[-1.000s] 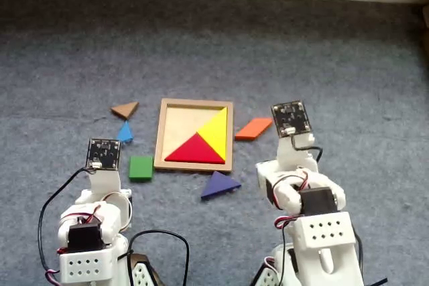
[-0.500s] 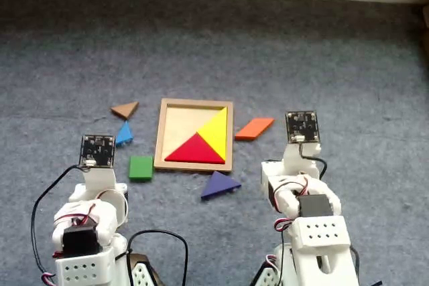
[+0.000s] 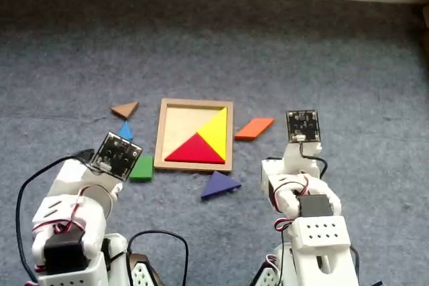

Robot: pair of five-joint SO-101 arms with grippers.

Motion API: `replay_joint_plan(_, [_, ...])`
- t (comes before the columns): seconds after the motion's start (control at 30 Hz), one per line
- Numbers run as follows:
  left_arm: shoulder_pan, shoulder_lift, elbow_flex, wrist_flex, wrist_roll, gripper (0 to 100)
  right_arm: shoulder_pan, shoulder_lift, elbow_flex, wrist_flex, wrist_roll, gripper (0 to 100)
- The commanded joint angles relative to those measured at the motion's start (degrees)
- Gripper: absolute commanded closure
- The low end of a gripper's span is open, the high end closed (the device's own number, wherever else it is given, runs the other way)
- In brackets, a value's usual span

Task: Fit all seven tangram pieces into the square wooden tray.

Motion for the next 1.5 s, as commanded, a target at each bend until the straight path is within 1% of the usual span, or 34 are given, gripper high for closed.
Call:
replay_joint_plan(0.0, [-0.22,14.37,-8.75,-1.32,-5.8,90,0.66,-1.01,-0.31,-1.27,-0.26,99.2])
replay_joint_plan(0.1, [-0.22,26.95,-13.85,-1.32,-12.04,83,0.66,-1.01,-0.31,-1.27,-0.26,99.2])
replay_joint_plan(0.2, [-0.22,38.29,-17.54,-1.32,-19.78,79,0.66,-0.92,-0.31,-1.27,-0.26,99.2])
replay_joint_plan(0.3, [0.31,48.57,-20.97,-1.32,-26.99,77,0.66,-0.92,-0.31,-1.27,-0.26,99.2])
replay_joint_plan(0.4, [2.51,58.15,-25.1,-1.23,-30.07,77,0.66,-0.92,-0.31,-1.27,-0.26,99.2])
replay_joint_plan(0.63, [10.68,76.18,-36.44,3.16,-30.07,77,0.66,-1.27,0.66,-1.36,-0.18,99.2])
replay_joint_plan(0.8, [13.41,85.85,-41.36,3.08,-30.33,77,0.66,-1.27,0.75,-1.36,-0.18,99.2])
replay_joint_plan(1.1, [13.49,97.27,-44.26,2.55,-30.42,77,0.66,-1.27,0.66,-1.36,-0.18,99.2])
replay_joint_plan(1.27, [13.49,101.67,-43.82,-3.52,-30.33,77,0.66,-1.27,0.66,-1.36,-0.18,99.2])
replay_joint_plan(1.47, [13.41,105.19,-45.23,-4.22,-29.98,78,0.66,-1.27,0.66,-1.36,-0.18,99.2])
